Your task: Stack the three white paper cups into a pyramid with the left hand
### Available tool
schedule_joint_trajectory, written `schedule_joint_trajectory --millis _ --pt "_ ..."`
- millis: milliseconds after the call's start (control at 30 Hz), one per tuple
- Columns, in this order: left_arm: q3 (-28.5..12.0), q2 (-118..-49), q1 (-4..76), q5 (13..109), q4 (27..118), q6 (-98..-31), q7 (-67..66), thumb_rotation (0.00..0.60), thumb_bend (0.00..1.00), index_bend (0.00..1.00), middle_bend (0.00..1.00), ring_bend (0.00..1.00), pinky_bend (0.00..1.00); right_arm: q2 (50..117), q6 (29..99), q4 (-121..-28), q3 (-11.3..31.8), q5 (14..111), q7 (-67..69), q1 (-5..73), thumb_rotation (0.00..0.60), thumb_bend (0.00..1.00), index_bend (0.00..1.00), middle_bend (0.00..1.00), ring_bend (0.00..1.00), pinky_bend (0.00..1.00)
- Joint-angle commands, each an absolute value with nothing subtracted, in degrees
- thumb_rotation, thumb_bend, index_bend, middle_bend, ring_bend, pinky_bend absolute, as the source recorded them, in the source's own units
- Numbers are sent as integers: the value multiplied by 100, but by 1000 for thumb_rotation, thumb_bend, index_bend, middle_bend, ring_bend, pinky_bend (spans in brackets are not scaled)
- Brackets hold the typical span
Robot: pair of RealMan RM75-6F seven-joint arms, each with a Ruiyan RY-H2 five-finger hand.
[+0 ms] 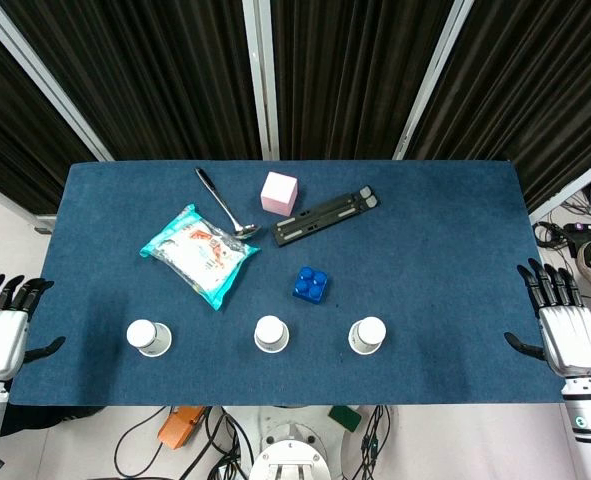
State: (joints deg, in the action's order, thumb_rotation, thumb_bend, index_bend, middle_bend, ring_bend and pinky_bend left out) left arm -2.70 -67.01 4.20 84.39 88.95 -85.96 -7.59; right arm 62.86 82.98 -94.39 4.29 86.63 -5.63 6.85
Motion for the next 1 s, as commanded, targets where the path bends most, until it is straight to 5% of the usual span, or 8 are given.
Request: schedule_joint_trajectory --millis 33,333,700,1000 --pt "-263 -6695 450 8468 8937 -8555 -724 600 91 194 175 111 0 6294 8288 -9436 437 8644 -559 693 600 238 0 26 0 14" --pt "-280 -6579 858 9010 9433 -8307 -730 600 91 206 175 113 0 6251 8432 -9345 431 8745 -381 653 600 238 0 26 0 14" --pt "-366 -6787 2254 9383 10122 -6490 -730 600 172 244 175 113 0 6261 8673 -9203 423 8938 -107 596 600 238 0 26 0 14" --pt "-346 -7425 2842 9022 10116 -5617 -920 600 173 244 153 85 0 6253 8768 -9186 418 8996 -77 565 600 238 0 26 0 14"
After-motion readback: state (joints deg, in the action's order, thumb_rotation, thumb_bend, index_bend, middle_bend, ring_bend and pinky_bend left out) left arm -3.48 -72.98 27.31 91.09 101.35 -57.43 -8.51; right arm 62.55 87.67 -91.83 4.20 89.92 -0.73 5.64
